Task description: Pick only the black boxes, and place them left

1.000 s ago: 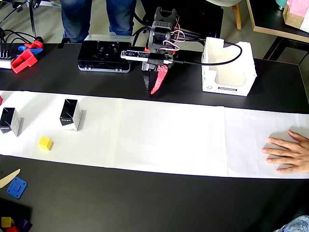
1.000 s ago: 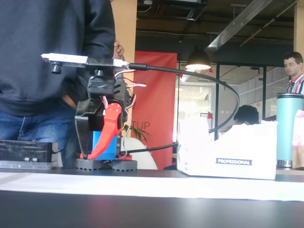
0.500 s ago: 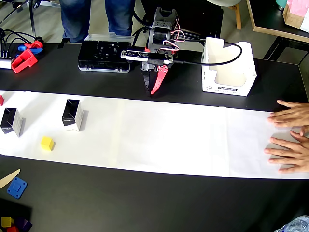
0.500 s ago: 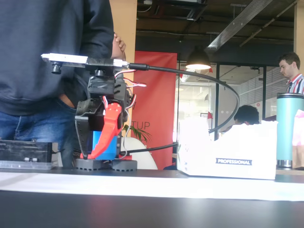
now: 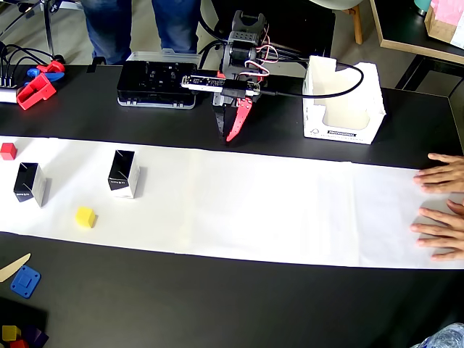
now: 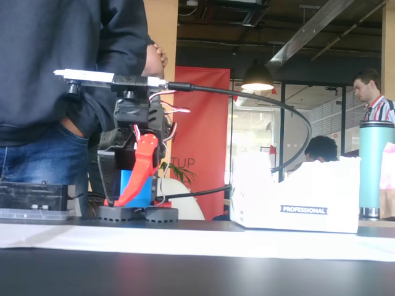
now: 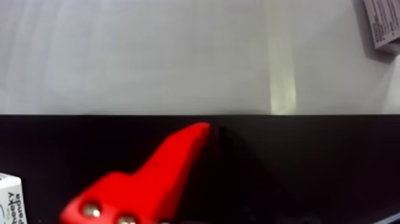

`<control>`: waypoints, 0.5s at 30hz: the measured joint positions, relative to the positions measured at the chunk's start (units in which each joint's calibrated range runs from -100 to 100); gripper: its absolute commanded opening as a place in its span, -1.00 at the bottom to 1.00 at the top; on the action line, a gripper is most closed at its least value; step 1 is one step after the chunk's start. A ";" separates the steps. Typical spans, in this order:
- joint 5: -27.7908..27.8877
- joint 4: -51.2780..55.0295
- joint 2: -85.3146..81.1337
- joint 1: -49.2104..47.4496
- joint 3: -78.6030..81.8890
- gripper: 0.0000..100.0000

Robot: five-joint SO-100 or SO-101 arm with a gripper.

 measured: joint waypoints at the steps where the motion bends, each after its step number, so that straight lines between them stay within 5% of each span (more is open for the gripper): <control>1: 0.00 0.00 0.00 0.00 0.00 -1.00; 7: 0.00 0.00 0.00 0.00 -0.26 -1.00; 11: 0.00 0.00 0.08 0.00 -2.21 -0.62; 15: 0.44 0.08 9.02 0.00 -10.33 -0.59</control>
